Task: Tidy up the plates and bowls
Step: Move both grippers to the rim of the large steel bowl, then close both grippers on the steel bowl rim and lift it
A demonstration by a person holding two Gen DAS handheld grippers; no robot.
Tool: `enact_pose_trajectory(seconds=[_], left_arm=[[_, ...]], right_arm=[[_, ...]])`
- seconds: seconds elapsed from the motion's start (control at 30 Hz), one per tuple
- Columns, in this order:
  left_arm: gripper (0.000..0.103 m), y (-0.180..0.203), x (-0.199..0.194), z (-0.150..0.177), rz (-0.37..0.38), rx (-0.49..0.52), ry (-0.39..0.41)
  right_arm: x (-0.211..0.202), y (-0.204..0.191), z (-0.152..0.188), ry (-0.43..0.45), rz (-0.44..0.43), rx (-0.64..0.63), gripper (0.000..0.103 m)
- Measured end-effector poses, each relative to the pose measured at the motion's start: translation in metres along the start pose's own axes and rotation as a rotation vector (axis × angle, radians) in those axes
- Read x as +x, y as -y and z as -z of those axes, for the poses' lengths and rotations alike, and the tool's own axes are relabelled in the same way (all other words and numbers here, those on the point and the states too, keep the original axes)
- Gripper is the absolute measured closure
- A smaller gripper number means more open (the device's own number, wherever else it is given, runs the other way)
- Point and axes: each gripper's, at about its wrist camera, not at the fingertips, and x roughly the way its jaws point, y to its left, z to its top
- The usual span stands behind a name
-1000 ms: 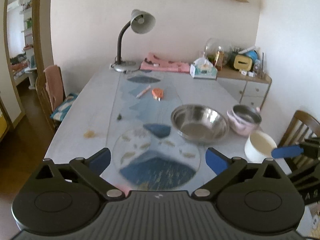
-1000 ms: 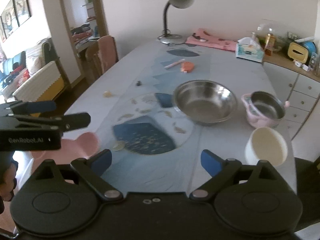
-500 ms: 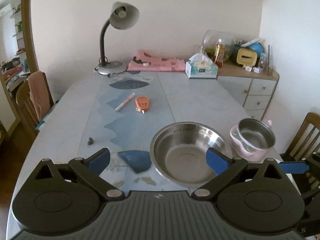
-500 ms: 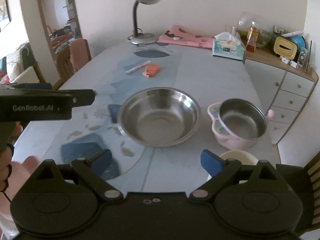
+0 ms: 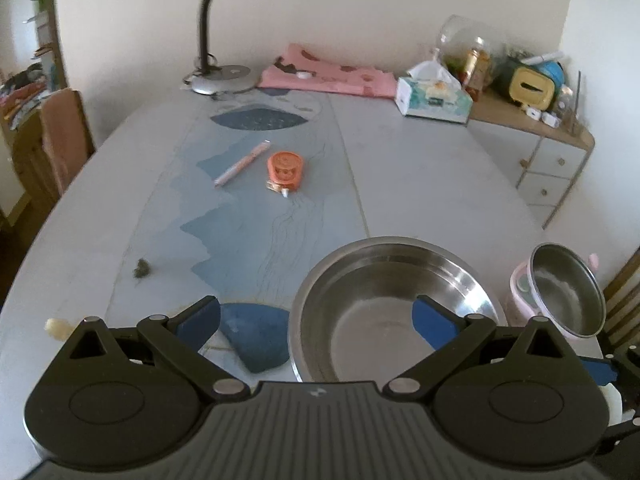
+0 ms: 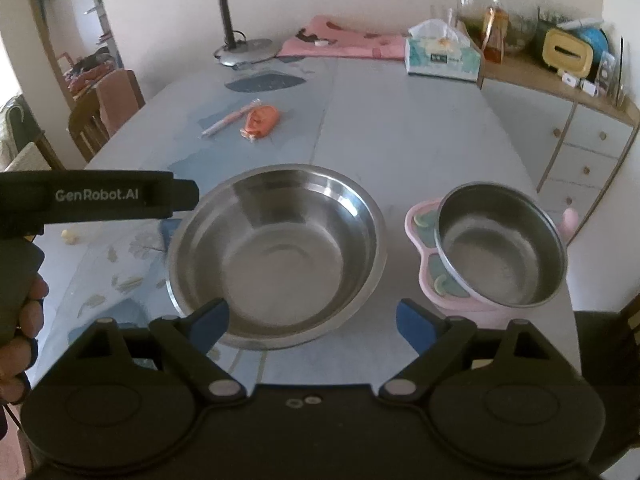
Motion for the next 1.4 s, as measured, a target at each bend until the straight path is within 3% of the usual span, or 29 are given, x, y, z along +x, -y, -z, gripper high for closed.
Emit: enact_pose_trajectory(seconds=[0.3,0.43,0.47,0.53,0.67,0.7,0.73,0.87,1.07,1.4], left_arm=[[0.001,-0.008,0.053,-0.014,0.062,-0.003,-0.102],[0.004,-0.007,0.069,-0.014,0.054,0.008,-0.122],[0.009,-0.007,0.073,-0.014,0.052,0.013,-0.128],[0.035,-0.007,0.08,-0.014,0.053,0.018,-0.151],[0.051,-0.009,0.088,-0.012,0.051,-0.012,-0.174],[0.063,-0.01,0.089,-0.012,0.055,-0.016,-0.177],[0.069,-0.01,0.09,-0.012,0.055,-0.017,-0.182],[0.08,-0.013,0.09,-0.013,0.034,-0.025,-0.191],[0.082,-0.015,0.085,-0.011,0.023,-0.023,-0.201],[0.083,-0.019,0.055,0.003,0.018,-0.031,-0.207]], right_arm=[[0.028,0.009,-0.01,-0.062,0.001,0.07,0.022],[0.041,0.014,-0.012,-0.096,0.017,0.104,0.03],[0.044,0.015,-0.012,-0.103,0.018,0.114,0.03],[0.048,0.018,-0.012,-0.117,0.015,0.135,0.037],[0.052,0.026,-0.012,-0.137,0.001,0.188,0.05],[0.052,0.027,-0.012,-0.139,-0.004,0.199,0.055],[0.052,0.028,-0.012,-0.142,-0.007,0.21,0.058],[0.051,0.03,-0.01,-0.148,-0.011,0.233,0.067],[0.048,0.029,-0.009,-0.15,0.007,0.235,0.083],[0.029,0.024,-0.004,-0.124,0.0,0.213,0.085]])
